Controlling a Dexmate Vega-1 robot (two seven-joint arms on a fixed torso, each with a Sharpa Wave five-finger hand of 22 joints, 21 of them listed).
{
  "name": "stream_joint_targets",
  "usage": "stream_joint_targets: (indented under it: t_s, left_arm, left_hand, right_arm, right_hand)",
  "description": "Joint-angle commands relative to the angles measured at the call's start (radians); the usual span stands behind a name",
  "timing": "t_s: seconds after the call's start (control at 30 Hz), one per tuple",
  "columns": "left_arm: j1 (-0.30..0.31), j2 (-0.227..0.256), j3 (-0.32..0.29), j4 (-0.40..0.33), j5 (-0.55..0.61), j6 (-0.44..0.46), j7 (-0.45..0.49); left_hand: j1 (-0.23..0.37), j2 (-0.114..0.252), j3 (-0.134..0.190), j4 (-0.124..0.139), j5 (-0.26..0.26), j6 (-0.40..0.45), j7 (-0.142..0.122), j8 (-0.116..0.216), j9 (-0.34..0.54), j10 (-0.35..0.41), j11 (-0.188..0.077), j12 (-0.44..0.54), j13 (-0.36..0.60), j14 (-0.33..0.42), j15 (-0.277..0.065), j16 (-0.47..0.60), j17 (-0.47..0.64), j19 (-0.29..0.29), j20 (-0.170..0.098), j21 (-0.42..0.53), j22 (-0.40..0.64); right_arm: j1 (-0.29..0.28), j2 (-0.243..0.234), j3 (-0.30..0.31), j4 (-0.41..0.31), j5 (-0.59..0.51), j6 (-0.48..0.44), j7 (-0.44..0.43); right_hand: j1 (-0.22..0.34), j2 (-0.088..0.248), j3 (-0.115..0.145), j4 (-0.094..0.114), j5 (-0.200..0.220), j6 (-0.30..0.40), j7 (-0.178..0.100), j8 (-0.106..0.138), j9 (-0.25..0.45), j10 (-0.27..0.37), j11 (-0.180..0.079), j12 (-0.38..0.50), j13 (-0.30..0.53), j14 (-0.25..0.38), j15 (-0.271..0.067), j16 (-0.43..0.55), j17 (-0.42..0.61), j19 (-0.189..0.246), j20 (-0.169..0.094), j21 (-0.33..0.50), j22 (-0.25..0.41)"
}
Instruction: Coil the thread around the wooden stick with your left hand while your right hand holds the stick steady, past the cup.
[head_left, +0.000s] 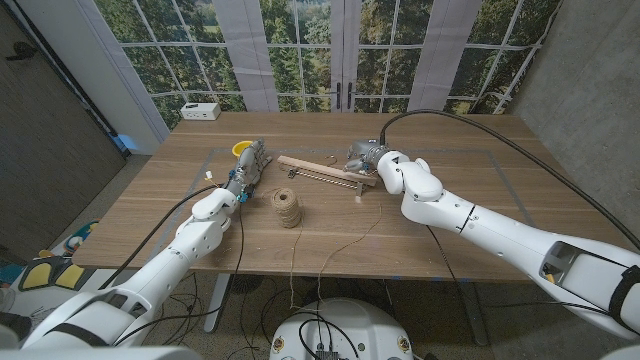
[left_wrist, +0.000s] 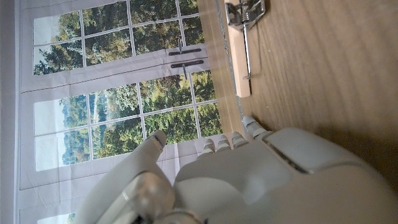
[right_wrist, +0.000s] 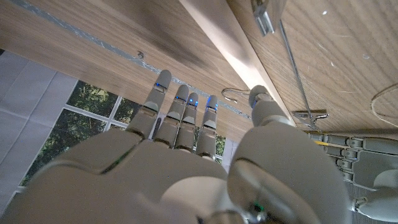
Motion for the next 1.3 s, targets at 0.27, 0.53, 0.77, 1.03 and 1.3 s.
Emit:
stream_joint_targets:
  t_s: [0.27, 0.53, 0.77, 1.03, 1.3]
  left_arm:
    - [-0.027, -0.012, 0.003, 0.043, -0.001, -0.006, -0.024]
    - [-0.039, -0.017, 0.005, 0.063, -0.001, -0.008, -0.037]
    - [-0.048, -0.020, 0.008, 0.073, 0.003, -0.008, -0.037]
    - [-0.059, -0.026, 0.011, 0.087, 0.005, -0.006, -0.043]
    - [-0.057, -0.026, 0.009, 0.081, 0.006, -0.007, -0.036]
  left_hand:
    - [0.004, 0.036, 0.005, 0.001, 0.001, -0.047, 0.006, 0.000, 0.005, -0.083, 0.005, 0.003, 0.006, -0.089, 0.004, 0.002, 0.005, -0.002, 0.007, -0.002, 0.004]
    - [0.003, 0.036, 0.005, 0.001, 0.001, -0.047, 0.006, 0.000, 0.005, -0.083, 0.005, 0.003, 0.006, -0.089, 0.004, 0.002, 0.005, -0.003, 0.008, -0.004, 0.005]
    - [0.003, 0.036, 0.005, 0.001, 0.001, -0.048, 0.005, 0.000, 0.005, -0.083, 0.005, 0.003, 0.006, -0.089, 0.005, 0.002, 0.005, -0.002, 0.008, -0.005, 0.005]
    - [0.002, 0.037, 0.005, 0.001, 0.001, -0.048, 0.006, 0.000, 0.005, -0.083, 0.006, 0.003, 0.006, -0.090, 0.005, 0.001, 0.005, -0.002, 0.009, -0.006, 0.005]
    - [0.002, 0.037, 0.006, 0.002, 0.002, -0.049, 0.005, 0.000, 0.005, -0.083, 0.005, 0.003, 0.006, -0.089, 0.006, 0.002, 0.005, -0.001, 0.008, -0.007, 0.005]
  right_arm:
    - [0.016, 0.026, -0.033, 0.048, -0.008, -0.010, 0.013]
    - [0.022, 0.037, -0.061, 0.062, -0.059, -0.057, 0.006]
    - [0.016, 0.044, -0.077, 0.075, -0.089, -0.084, -0.009]
    - [0.031, 0.050, -0.109, 0.091, -0.140, -0.116, 0.017]
    - [0.042, 0.059, -0.129, 0.118, -0.180, -0.122, 0.033]
  right_hand:
    - [0.054, -0.007, -0.018, 0.001, 0.018, 0.007, -0.005, -0.004, 0.005, 0.059, 0.001, 0.015, 0.006, 0.060, -0.061, 0.026, 0.002, 0.021, -0.001, -0.008, 0.005]
    - [0.052, -0.016, -0.056, 0.016, 0.025, 0.035, 0.004, 0.000, 0.005, 0.123, 0.014, 0.041, 0.014, 0.152, -0.082, 0.081, 0.034, 0.073, -0.023, 0.004, 0.007]
    - [0.106, -0.045, -0.082, -0.001, 0.046, 0.103, 0.001, 0.014, 0.006, 0.196, 0.005, 0.080, 0.028, 0.215, -0.108, 0.121, 0.061, 0.101, -0.035, 0.009, 0.009]
    - [0.168, -0.056, -0.093, -0.009, 0.061, 0.141, -0.010, 0.019, 0.007, 0.226, -0.010, 0.101, 0.037, 0.237, -0.121, 0.145, 0.084, 0.109, -0.053, 0.010, 0.010]
    - [0.327, -0.006, -0.063, -0.016, 0.090, 0.201, -0.022, 0.022, 0.008, 0.281, -0.043, 0.143, 0.056, 0.303, -0.154, 0.184, 0.121, 0.141, -0.075, 0.025, 0.013]
